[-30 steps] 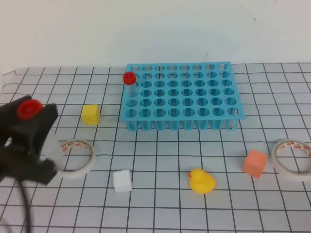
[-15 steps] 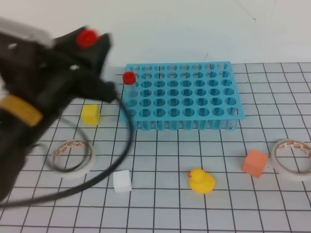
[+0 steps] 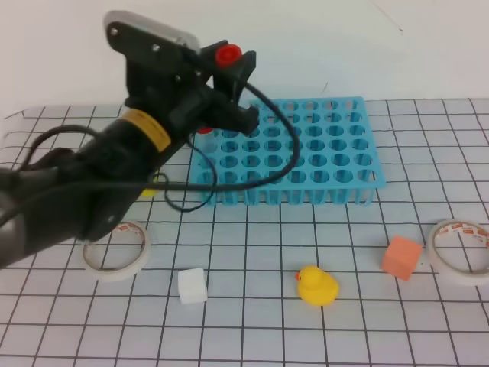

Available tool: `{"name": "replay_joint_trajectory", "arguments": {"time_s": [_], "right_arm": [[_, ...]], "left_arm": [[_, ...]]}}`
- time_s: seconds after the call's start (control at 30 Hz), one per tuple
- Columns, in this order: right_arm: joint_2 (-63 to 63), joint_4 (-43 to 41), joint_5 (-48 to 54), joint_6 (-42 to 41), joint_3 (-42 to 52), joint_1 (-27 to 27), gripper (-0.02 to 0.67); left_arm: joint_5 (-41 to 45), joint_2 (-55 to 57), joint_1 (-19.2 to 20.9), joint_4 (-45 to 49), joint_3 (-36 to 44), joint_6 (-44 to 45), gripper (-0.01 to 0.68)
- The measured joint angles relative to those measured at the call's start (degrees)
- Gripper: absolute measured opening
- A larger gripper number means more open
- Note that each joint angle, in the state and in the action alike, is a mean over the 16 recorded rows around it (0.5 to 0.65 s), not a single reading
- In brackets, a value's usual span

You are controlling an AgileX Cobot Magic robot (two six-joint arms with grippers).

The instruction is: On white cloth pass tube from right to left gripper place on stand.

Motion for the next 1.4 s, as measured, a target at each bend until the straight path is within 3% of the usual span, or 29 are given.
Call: {"name": "replay_joint_trajectory", "arguments": {"time_s": [0.5,1.4], "right_arm": [[-3.2,0.0,0.6,0.0,0.0,0.0,-0.001],[-6.3,-0.3,2.9,0.0,0.0,0.0,-0.001]], "left_arm": [[7.4,12.7,1.0,-3.6,-10.8,-0.5,0.256],[4.8,18.4,2.7,-6.3,-12.0,0.1,0.256]]}}
